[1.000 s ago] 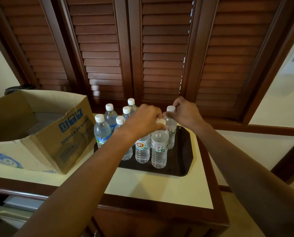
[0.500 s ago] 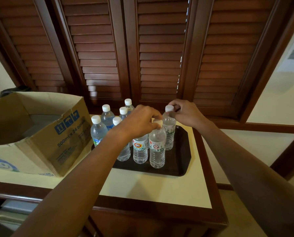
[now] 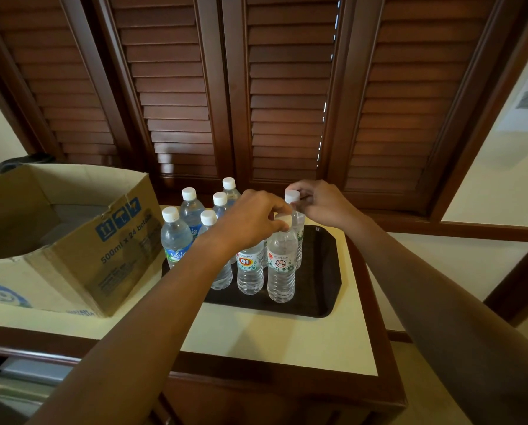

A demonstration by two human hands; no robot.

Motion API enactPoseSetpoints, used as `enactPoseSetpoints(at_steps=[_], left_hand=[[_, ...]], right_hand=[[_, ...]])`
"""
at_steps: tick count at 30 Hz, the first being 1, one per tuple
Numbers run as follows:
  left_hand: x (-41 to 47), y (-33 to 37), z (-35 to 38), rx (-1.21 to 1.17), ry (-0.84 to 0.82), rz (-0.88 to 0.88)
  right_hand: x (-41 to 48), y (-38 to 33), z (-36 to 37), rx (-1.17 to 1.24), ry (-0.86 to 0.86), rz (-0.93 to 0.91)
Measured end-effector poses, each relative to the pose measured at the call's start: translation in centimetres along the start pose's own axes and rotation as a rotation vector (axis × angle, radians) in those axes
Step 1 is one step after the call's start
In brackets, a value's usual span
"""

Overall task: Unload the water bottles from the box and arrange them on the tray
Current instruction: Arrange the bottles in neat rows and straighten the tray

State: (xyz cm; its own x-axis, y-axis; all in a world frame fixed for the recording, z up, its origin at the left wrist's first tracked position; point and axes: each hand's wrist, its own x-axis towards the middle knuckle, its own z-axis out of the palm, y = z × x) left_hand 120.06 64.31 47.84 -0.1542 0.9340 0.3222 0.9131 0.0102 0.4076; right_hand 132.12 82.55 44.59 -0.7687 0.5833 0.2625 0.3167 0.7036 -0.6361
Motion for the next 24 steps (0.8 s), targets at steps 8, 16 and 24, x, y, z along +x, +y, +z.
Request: enactPoseSetpoints(at_steps=[8, 16, 24], left_hand=[[-0.08, 0.15, 0.24, -0.011, 0.013, 0.028], [0.62, -0.28, 0.90, 0.006, 0.035, 0.020], [0.29, -0.11, 0.46, -0.006, 0.041, 0.006]], right_hand=[[0.43, 0.24, 0.02, -0.049, 0.035, 0.016], [0.89, -0.30, 0.24, -0.071, 0.032, 0.018], [0.92, -0.45, -0.07, -0.032, -0.023, 0.079]])
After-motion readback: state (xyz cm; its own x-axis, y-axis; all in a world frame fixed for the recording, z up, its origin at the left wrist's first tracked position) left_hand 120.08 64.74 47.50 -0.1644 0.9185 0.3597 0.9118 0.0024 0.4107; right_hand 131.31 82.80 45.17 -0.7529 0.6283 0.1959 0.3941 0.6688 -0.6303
